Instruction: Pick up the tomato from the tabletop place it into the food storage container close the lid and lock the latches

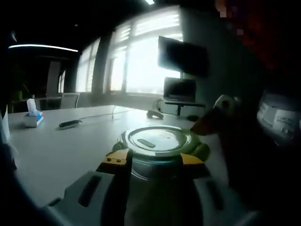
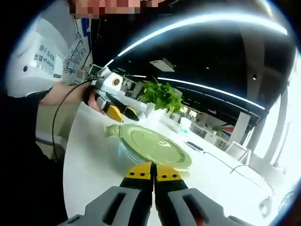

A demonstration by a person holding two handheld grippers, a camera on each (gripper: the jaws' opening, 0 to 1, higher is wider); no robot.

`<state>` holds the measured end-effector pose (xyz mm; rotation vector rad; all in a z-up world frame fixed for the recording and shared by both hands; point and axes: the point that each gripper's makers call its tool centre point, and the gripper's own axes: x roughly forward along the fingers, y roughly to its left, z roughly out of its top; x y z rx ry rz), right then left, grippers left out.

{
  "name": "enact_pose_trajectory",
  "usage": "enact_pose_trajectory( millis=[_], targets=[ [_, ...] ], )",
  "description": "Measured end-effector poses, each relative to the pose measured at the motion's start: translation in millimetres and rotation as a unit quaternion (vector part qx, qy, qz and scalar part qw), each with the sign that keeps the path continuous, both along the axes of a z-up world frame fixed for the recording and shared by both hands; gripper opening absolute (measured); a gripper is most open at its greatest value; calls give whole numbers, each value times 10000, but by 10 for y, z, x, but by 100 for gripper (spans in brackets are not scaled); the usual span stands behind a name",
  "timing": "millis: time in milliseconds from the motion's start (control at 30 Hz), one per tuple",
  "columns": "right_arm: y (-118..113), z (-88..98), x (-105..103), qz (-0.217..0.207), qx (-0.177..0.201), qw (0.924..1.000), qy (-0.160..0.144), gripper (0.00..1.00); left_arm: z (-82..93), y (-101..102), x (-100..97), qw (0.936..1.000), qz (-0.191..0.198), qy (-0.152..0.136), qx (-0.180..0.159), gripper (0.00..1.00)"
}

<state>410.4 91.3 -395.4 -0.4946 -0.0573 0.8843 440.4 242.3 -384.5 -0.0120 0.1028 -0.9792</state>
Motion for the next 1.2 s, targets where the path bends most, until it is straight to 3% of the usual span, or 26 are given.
enact_pose_trajectory(
  millis=[733, 1033, 1200],
  targets=[
    [11, 11, -3, -120, 30, 9999, -44, 0, -52, 73, -23, 9999, 117, 38, -15, 32],
    [-11, -108, -55, -85, -106, 9999, 93, 0, -222, 29, -53, 9992, -90, 397, -55, 28],
    [-101, -121, -58, -150, -138, 9997, 143, 0, -285, 3, 41, 9981, -125, 594, -134, 28]
  ],
)
